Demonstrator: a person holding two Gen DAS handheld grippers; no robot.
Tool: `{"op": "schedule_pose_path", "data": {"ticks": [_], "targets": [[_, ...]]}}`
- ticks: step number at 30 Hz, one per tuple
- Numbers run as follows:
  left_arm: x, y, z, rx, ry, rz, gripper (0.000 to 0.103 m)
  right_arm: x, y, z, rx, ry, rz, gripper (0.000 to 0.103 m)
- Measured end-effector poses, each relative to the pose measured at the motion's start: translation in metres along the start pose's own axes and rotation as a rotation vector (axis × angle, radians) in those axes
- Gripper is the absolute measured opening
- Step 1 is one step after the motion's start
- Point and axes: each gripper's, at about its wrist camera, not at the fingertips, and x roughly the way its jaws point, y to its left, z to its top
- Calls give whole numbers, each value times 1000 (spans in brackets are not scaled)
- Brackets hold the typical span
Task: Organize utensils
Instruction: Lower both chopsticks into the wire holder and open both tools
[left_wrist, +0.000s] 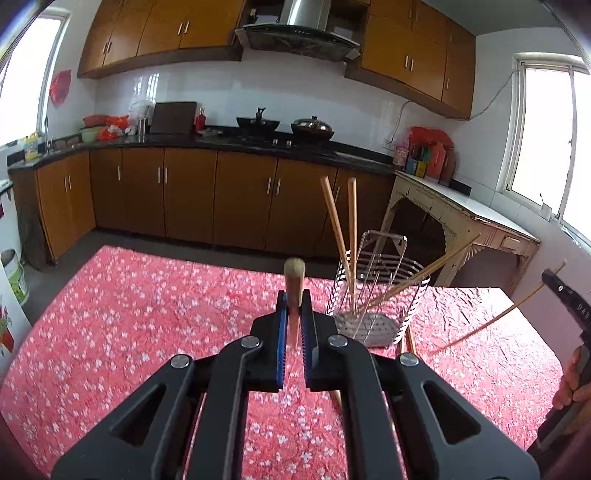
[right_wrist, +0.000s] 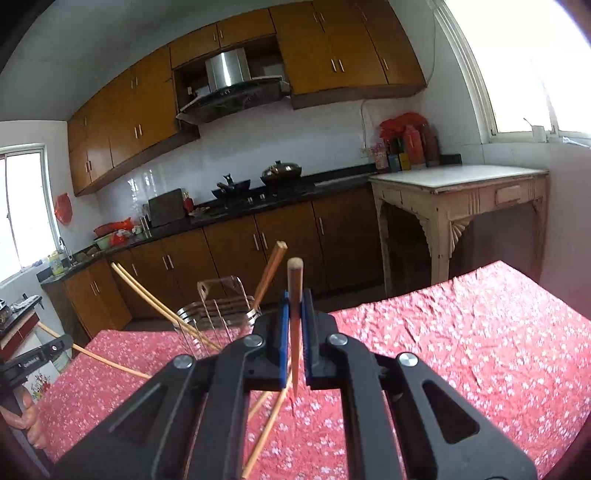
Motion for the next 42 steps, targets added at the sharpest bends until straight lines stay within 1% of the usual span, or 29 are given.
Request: {"op": "schedule_pose_path", "data": {"ticks": [5,10,14,16,19,22,25,29,31,35,38,40,42], "targets": [[-12,-10,25,32,-43,-3,7,-11,8,34,14,-43,59,7],[-29,-26,54,49,-88,-41,7,-17,19,67,34,-82,119,7],[-41,-39,79,29,-134,-88,7,-12,33,87,28,-114,126,7],[-45,-46,91,13,-167,-97,7,-6,39,94,29,-124,126,7],[-43,-59,108,-7,-224,-89,7,4,50,100,23,-148,125,7],[-30,-68,114,5,-251,-57,7,19,58,102,12,-164,116,7],[-5,-70,112,-7,-213,-51,7,39,63,99,9,-145,103,7],[29,-70,100,-2,-141,-30,7,70,63,89,24,-62,103,7],[38,-68,94,-4,-110,-33,7,81,63,86,25,-23,106,7],[44,-64,89,-5,-79,-42,7,97,57,74,50,37,111,7],[48,-65,88,6,-57,-38,7,110,53,65,62,82,94,8],[50,-64,88,3,-41,-30,7,115,50,60,62,97,56,12],[50,-61,87,-2,-32,-24,8,112,46,57,65,87,19,35]]}}
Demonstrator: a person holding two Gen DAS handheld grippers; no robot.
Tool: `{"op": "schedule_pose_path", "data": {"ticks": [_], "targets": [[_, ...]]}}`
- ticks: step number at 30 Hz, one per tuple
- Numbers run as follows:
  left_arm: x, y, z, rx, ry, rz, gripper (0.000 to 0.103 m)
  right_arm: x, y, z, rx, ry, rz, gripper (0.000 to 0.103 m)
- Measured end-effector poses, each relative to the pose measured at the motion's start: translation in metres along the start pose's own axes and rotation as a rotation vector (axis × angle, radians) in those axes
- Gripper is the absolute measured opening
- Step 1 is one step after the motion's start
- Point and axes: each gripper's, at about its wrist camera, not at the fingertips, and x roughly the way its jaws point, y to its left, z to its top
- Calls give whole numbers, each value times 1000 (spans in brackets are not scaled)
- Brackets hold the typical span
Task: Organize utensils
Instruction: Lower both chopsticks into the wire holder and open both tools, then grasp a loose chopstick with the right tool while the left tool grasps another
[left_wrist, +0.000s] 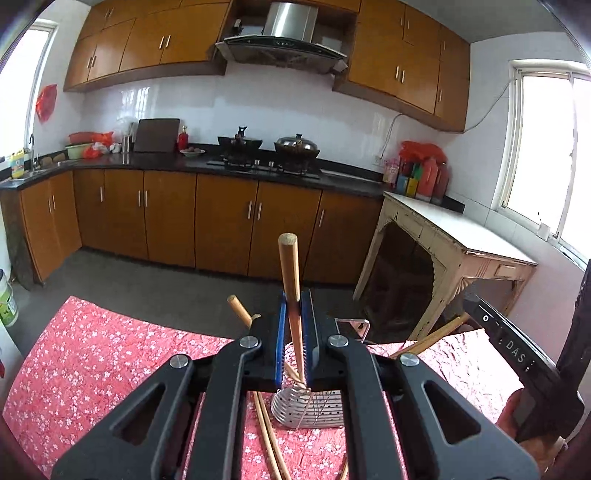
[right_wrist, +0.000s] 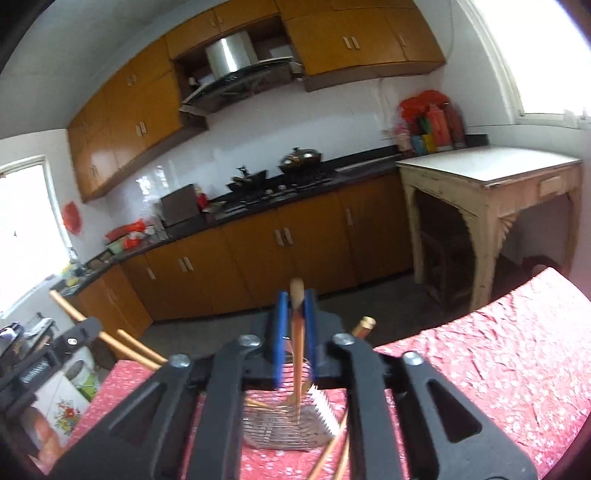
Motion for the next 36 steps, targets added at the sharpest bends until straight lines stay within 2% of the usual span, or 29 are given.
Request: {"op": "schedule_pose_path", "data": {"ticks": [6,12,17,21,29,32,36], "targets": [[-11,5,0,-9,1,14,10,-21,-16,-6,-1,-37,-56,37],[-44,17,-6,-23,-32,29,22,-54,-36,-24,18,-33,-104,37],[-70,30,-25,-17,-42,53,27,-64,-52,-62,37,55,-133,37],[-76,41,-49,-5,-16,91,32,-58,-61,-102,47,157,-150,37],[-36,64,-123,7,138,175,41,-27,-52,-172,34,374,-116,37],[-15,70,-149,6,212,170,47,-16,-40,-192,21,441,-71,35],[-1,69,-166,-3,274,143,48,3,-19,-206,-35,490,-61,35]]}}
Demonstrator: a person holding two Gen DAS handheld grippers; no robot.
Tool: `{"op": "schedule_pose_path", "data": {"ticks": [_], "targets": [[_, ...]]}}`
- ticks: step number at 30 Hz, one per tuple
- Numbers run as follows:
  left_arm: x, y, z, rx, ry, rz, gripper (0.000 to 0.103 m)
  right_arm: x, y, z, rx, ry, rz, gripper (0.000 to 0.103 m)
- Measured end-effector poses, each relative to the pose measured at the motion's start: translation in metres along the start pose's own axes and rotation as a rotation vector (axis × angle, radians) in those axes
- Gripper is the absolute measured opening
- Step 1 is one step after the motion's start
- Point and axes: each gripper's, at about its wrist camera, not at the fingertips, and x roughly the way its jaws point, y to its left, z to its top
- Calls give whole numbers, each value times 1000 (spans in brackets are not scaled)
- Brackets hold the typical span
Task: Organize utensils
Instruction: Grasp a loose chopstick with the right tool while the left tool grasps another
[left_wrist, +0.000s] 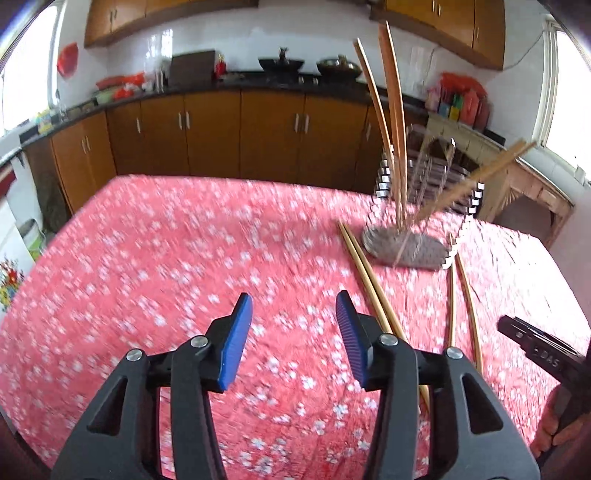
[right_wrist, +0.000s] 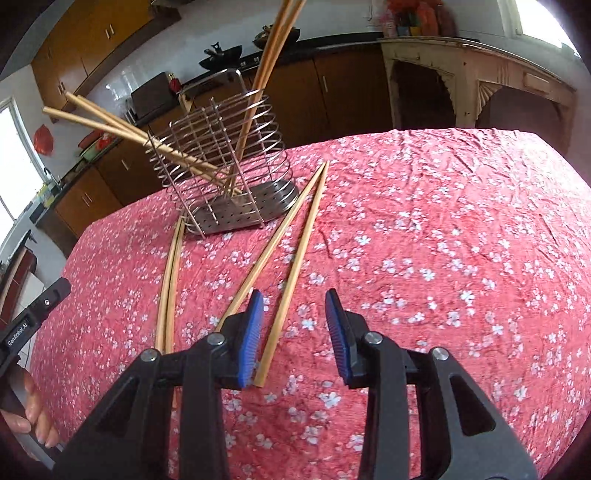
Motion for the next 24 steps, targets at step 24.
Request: {"op": "schedule_pose_path", "data": {"ticks": [24], "targets": [[58,-69,-29,76,197,-103,33,20,-64,12,151,6,-169,7]]}}
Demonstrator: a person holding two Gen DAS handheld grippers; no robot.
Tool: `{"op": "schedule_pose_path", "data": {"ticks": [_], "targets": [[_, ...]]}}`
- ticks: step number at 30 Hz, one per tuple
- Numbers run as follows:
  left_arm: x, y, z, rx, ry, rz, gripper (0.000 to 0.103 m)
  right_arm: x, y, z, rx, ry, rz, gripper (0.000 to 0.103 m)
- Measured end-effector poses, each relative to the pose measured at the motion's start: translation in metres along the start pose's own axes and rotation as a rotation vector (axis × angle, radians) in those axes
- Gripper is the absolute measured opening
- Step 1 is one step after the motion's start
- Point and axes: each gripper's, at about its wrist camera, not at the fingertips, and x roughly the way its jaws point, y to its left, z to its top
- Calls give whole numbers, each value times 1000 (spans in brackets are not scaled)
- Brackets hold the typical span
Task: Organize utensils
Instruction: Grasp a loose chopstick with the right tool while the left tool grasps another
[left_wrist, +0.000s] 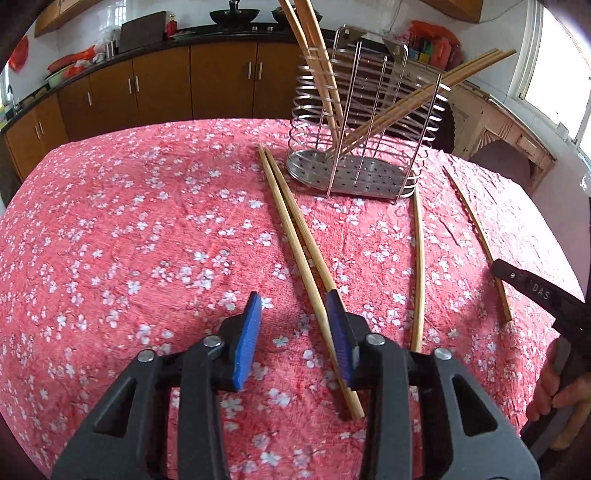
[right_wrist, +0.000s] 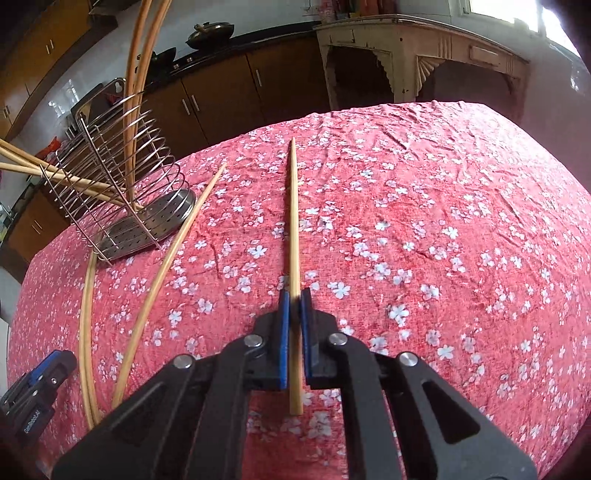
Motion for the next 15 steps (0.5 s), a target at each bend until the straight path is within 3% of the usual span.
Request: {"op": "schedule_pose_path", "data": {"ticks": [3,4,8,15], "targets": [[6,-2,2,-7,-8,7,21,-1,8,1,-18,2,10,7],[8,-3,3,-6,-4,22,10,-1,12,0,-32,1,11,7],[14,11,9,-41,-8,60,7,0,11,0,-69,-4,24,7],[10,72,11,-84,-13,120,7,-2,0,1,-71,-6,21,7]]}}
